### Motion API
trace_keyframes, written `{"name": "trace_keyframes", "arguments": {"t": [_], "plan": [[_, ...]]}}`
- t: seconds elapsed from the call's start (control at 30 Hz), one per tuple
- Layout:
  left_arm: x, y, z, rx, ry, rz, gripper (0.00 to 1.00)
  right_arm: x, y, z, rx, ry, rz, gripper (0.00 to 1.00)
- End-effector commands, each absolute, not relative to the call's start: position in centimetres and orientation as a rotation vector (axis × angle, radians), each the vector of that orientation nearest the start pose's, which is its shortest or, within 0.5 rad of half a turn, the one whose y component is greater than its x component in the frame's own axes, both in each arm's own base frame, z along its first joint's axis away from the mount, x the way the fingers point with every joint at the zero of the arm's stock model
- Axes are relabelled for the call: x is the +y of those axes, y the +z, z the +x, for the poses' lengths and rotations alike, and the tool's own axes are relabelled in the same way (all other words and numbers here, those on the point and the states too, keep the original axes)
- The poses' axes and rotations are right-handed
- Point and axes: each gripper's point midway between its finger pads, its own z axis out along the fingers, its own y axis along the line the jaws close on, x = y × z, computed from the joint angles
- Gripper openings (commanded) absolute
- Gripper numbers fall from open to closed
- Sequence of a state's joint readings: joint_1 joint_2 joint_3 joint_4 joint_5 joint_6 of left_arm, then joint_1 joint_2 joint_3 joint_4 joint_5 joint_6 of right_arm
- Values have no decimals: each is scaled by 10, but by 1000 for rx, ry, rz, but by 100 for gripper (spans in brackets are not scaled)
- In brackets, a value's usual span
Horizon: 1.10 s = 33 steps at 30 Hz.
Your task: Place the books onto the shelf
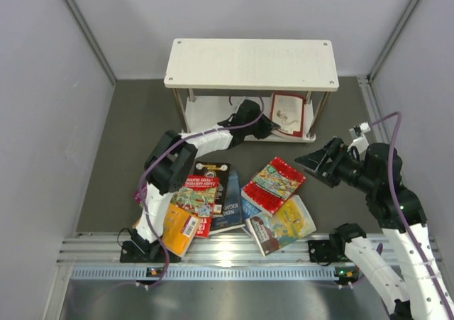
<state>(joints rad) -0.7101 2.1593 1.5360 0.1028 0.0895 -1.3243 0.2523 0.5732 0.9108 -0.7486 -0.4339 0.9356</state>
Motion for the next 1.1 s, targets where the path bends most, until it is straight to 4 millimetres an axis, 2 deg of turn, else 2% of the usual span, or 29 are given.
{"name": "trace_keyframes", "arguments": {"t": [0.0, 0.1, 0.13, 0.27, 0.4, 0.5, 0.67, 0.7, 0.77, 0.8, 0.87, 0.97, 1.0, 1.03, 1.07], "plan": [[-463, 108, 389, 2411, -1289, -530, 25, 148, 282, 172, 2103, 1138, 415, 72], [-463, 112, 384, 2419, -1286, -514, 44, 148, 278, 173, 2113, 1133, 420, 72], [-464, 111, 381, 2428, -1285, -511, 54, 148, 276, 174, 2116, 1131, 420, 72], [-463, 120, 377, 2422, -1289, -480, 69, 149, 270, 176, 2121, 1128, 427, 72], [-454, 131, 370, 2430, -1238, -449, 73, 149, 264, 177, 2129, 1128, 437, 72], [-440, 137, 372, 2433, -1165, -425, 74, 151, 262, 179, 2123, 1144, 443, 72], [-408, 142, 378, 2462, -1038, -397, 74, 152, 251, 179, 2137, 1153, 460, 72], [-402, 149, 378, 2455, -1025, -392, 74, 152, 249, 179, 2138, 1152, 464, 72], [-391, 151, 379, 2457, -989, -380, 74, 151, 239, 179, 2163, 1143, 473, 72], [-387, 158, 376, 2450, -985, -368, 74, 151, 233, 178, 2178, 1136, 483, 72], [-380, 160, 372, 2452, -961, -347, 74, 150, 213, 176, 2234, 1114, 525, 71], [-367, 181, 361, 2432, -945, -308, 73, 150, 182, 171, 2306, 1116, 616, 70], [-360, 176, 356, 2451, -910, -292, 73, 150, 166, 168, 2338, 1113, 661, 70], [-357, 179, 351, 2454, -905, -281, 73, 150, 159, 167, 2353, 1104, 677, 69], [-351, 190, 347, 2434, -906, -275, 73, 149, 152, 166, 2370, 1091, 699, 69]]}}
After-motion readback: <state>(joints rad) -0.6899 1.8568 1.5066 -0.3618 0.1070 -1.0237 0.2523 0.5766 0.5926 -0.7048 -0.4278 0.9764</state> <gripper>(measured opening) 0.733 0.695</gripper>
